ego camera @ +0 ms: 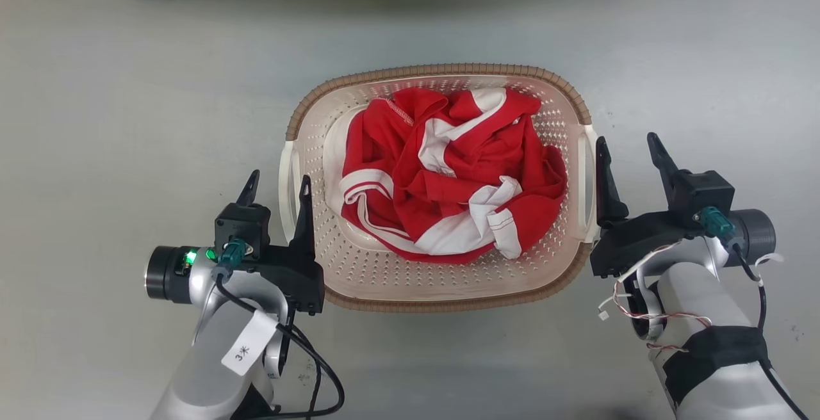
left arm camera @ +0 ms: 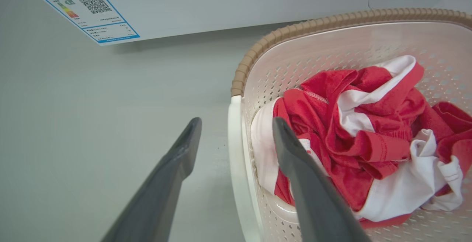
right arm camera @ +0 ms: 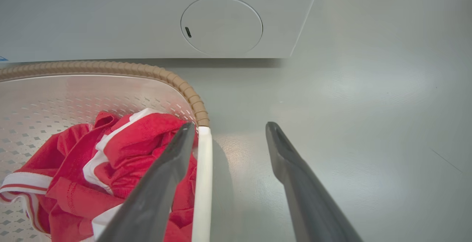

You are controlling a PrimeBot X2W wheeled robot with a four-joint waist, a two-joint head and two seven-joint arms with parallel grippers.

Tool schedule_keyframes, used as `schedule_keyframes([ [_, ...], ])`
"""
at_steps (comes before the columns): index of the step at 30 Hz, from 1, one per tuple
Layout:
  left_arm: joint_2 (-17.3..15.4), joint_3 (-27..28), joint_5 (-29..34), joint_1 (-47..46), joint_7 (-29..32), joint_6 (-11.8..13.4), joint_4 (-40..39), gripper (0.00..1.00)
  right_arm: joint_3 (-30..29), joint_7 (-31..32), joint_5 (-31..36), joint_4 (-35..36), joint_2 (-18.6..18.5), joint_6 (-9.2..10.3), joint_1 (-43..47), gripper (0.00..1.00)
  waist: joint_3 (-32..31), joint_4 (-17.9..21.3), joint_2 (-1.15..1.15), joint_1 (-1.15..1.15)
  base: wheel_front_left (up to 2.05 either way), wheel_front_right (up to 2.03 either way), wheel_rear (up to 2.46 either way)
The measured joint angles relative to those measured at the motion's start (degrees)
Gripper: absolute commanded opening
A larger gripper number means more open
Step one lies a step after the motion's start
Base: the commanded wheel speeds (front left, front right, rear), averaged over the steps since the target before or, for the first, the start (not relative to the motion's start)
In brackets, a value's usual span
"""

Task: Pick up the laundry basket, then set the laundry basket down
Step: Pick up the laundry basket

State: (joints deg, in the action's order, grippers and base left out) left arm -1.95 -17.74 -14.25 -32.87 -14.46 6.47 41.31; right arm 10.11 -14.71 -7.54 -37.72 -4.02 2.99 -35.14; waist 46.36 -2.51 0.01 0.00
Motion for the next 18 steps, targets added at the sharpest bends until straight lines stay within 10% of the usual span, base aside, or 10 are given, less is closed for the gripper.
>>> schedule_keyframes([
  [18, 0.1, -1.9, -6.3, -4.7, 0.2, -0.4, 8.6, 1.00, 2.2, 0.0, -1.0, -6.3, 0.2, -0.57, -4.6, 1.00, 5.3, 0.4, 0.00, 0.00, 0.00, 0.00, 0.00],
])
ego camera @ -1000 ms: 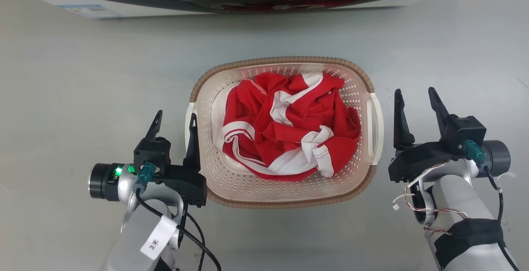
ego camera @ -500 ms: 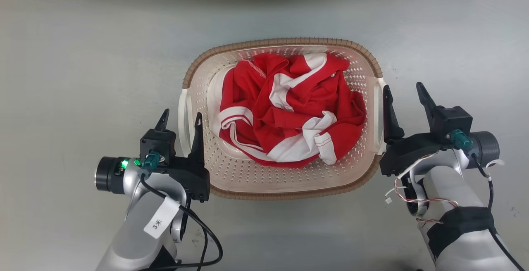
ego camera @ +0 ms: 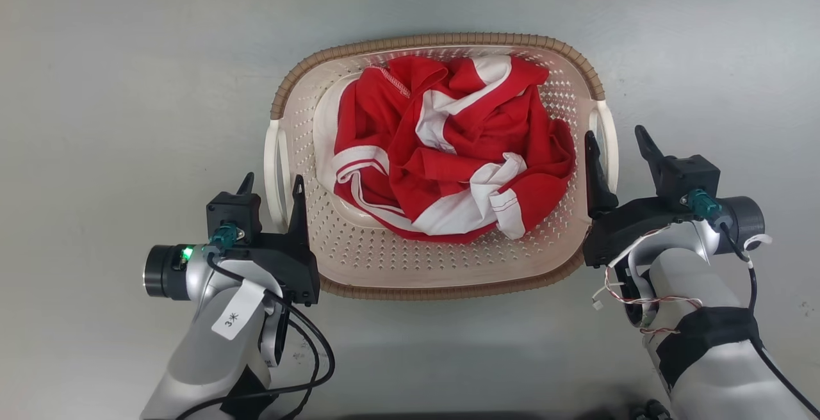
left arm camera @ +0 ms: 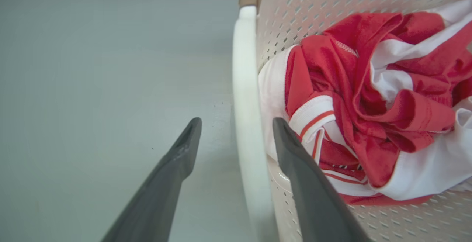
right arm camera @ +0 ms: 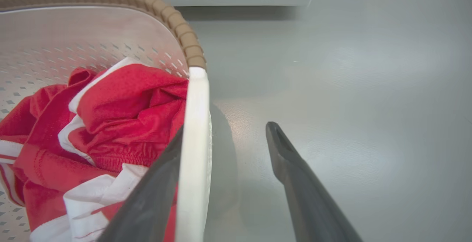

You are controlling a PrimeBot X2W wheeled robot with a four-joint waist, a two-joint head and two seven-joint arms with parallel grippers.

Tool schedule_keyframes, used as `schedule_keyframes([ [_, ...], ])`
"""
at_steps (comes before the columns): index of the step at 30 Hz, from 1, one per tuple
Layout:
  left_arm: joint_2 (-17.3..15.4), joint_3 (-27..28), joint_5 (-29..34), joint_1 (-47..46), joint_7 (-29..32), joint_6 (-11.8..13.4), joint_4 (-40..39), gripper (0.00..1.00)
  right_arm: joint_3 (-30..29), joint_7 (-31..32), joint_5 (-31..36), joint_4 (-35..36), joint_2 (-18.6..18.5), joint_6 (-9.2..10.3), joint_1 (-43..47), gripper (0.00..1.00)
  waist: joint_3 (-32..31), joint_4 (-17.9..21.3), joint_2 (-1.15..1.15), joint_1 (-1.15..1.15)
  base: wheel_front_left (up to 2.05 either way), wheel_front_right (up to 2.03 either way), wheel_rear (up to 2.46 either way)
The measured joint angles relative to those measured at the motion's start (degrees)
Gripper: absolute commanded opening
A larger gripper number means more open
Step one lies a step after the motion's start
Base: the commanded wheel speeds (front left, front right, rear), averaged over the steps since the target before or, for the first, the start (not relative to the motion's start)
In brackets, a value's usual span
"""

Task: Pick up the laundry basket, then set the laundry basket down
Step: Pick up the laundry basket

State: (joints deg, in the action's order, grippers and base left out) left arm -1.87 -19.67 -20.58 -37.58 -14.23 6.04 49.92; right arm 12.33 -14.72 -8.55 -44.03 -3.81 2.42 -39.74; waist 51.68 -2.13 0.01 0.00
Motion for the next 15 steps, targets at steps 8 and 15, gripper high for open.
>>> schedule_keyframes([
  [8, 0.0, -2.3, -1.8, -1.4, 0.0, 0.0, 2.3, 1.00, 2.1, 0.0, -1.2, -2.8, 0.0, -0.44, -2.0, 1.00, 1.1, -0.4, 0.00, 0.00, 0.00, 0.00, 0.00],
  [15, 0.1, -4.9, -4.2, -3.2, 0.0, 0.0, 3.8, 0.92, 4.6, 0.0, -3.2, -4.8, 0.0, -0.44, -3.1, 0.56, 1.2, -0.8, -0.01, 0.01, 0.00, 0.00, 0.00],
])
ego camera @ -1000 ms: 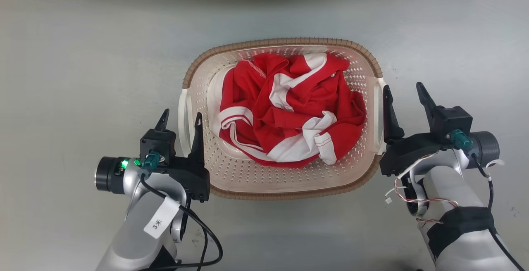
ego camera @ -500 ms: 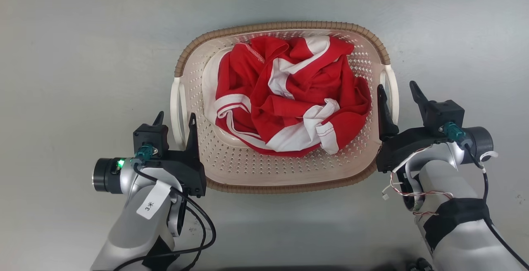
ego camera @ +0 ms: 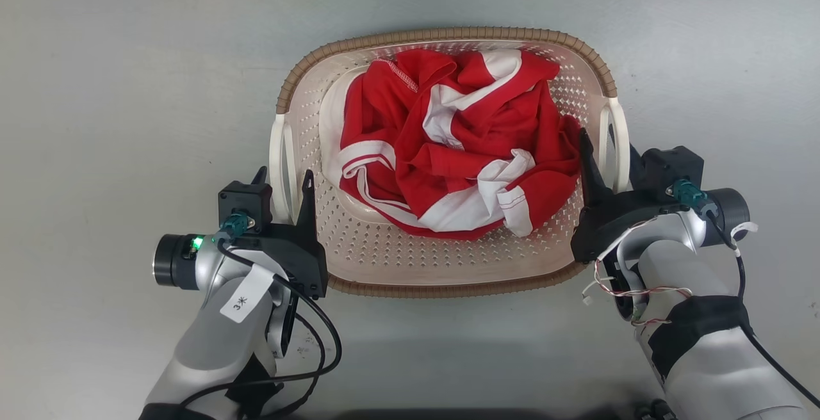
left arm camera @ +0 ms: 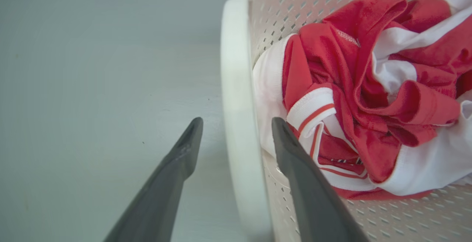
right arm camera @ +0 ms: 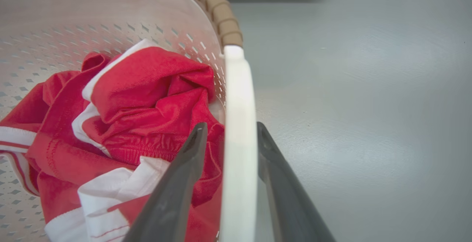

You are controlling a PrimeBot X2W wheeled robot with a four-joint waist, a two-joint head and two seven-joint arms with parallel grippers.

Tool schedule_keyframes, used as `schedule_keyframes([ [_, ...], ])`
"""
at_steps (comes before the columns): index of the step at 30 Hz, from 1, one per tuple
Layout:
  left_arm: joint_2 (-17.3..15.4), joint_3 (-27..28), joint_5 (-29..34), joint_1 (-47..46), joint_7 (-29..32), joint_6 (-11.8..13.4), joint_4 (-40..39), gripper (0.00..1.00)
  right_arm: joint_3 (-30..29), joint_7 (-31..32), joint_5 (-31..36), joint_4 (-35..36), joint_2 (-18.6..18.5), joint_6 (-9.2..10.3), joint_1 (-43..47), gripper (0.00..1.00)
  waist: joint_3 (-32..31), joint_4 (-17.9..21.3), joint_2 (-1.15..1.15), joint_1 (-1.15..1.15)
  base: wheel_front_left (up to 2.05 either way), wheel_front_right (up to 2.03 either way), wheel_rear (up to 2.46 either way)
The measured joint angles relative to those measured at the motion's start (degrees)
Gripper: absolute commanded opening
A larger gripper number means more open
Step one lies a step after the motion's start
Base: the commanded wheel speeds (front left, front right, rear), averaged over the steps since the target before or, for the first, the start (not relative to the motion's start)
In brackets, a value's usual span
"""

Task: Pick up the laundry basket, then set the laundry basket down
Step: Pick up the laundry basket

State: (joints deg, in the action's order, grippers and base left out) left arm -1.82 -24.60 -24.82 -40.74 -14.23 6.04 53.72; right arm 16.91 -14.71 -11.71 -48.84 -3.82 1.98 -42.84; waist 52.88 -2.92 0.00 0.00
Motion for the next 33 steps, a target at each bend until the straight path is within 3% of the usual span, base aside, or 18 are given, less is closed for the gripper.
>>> schedule_keyframes([
  [2, 0.0, -0.7, -0.3, -0.3, 0.0, 0.0, 0.4, 0.75, 0.5, 0.0, -0.6, -0.2, 0.0, 0.02, -0.4, 0.44, 0.0, -0.1, 0.00, 0.00, 0.00, 0.00, 0.00],
  [5, 0.0, -2.2, -0.8, -0.6, 0.6, -0.1, 1.1, 0.24, 1.3, 0.0, -1.5, -1.4, 0.0, 0.14, -0.4, 0.27, -0.1, -0.2, 0.00, 0.00, 0.00, 0.00, 0.00],
  [6, 0.0, -2.6, -1.0, -0.8, 0.7, -0.1, 1.2, 0.24, 1.7, 0.0, -2.0, -1.8, 0.0, 0.53, -0.5, 0.27, -0.1, -0.2, 0.00, 0.00, 0.00, 0.00, 0.00],
  [7, 0.1, -3.4, -1.3, -1.1, 1.1, -0.1, 1.3, 0.00, 1.9, 0.0, -2.5, -2.1, 0.0, 0.62, -0.6, 0.20, -0.2, -0.2, 0.00, 0.00, 0.00, 0.00, 0.00],
  [9, 0.1, -4.2, -2.2, -1.4, 1.6, -0.3, 1.5, 0.00, 2.3, 0.0, -3.1, -2.8, 0.1, 1.38, -1.1, 0.00, -0.3, -0.2, 0.00, 0.00, 0.00, 0.00, 0.00],
  [33, 0.0, -11.3, -10.3, -1.2, 2.6, 0.1, 5.0, 0.00, 9.2, 0.0, -13.0, -9.8, 0.1, 3.55, -1.1, 0.00, -9.3, -0.8, 0.00, 0.00, 0.00, 0.00, 0.00],
])
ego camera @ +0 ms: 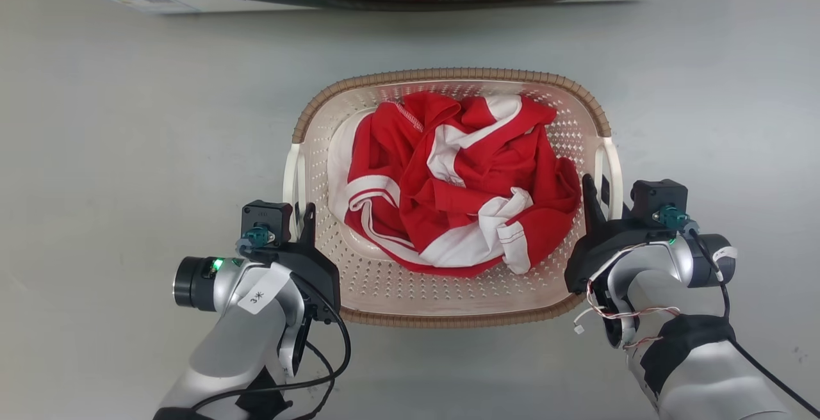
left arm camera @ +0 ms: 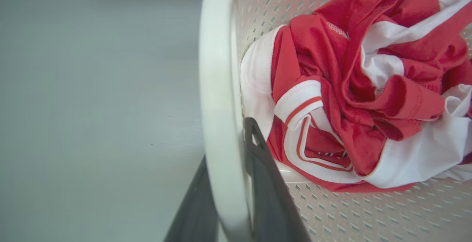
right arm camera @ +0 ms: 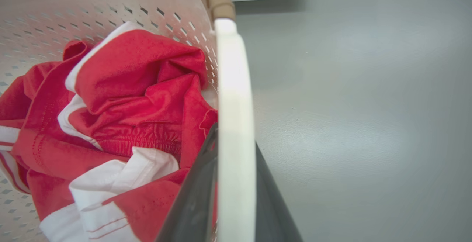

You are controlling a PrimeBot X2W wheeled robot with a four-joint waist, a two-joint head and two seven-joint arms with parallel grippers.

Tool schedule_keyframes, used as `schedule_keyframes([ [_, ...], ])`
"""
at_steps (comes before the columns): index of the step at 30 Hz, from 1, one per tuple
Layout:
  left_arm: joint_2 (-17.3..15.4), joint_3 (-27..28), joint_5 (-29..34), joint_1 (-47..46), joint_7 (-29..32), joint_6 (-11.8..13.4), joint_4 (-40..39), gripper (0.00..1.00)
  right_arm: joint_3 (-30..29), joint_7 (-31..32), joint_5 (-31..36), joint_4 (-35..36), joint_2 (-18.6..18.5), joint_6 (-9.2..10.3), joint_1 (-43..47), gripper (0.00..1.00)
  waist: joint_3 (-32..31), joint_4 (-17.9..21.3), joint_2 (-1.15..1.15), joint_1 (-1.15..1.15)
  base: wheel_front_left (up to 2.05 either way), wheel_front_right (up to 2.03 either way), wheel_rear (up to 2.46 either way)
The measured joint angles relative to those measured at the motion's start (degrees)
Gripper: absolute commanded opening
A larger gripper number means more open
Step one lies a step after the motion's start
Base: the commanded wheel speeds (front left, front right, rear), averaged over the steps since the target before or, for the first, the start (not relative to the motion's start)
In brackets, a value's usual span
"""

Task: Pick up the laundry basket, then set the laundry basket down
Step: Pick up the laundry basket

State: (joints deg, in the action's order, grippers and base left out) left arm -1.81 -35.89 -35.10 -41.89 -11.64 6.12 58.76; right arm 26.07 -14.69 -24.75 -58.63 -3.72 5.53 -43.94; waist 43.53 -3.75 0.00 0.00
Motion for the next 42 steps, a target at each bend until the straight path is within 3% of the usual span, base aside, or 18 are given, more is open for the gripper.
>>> schedule_keyframes([
  [30, 0.0, -6.9, -6.2, 9.4, 5.1, 0.4, 4.7, 0.00, 13.0, 7.7, -11.2, -2.3, 0.2, 1.04, 10.5, 0.00, -18.7, 0.1, -0.01, 0.00, 0.00, 0.00, 0.00],
  [42, -0.1, -9.1, -8.2, 15.4, 9.6, -1.5, 7.1, 0.00, 18.5, 14.4, -16.6, -1.2, 0.2, 1.53, 17.6, 0.00, -27.6, 0.2, -0.01, 0.00, 0.00, 0.00, 0.00],
])
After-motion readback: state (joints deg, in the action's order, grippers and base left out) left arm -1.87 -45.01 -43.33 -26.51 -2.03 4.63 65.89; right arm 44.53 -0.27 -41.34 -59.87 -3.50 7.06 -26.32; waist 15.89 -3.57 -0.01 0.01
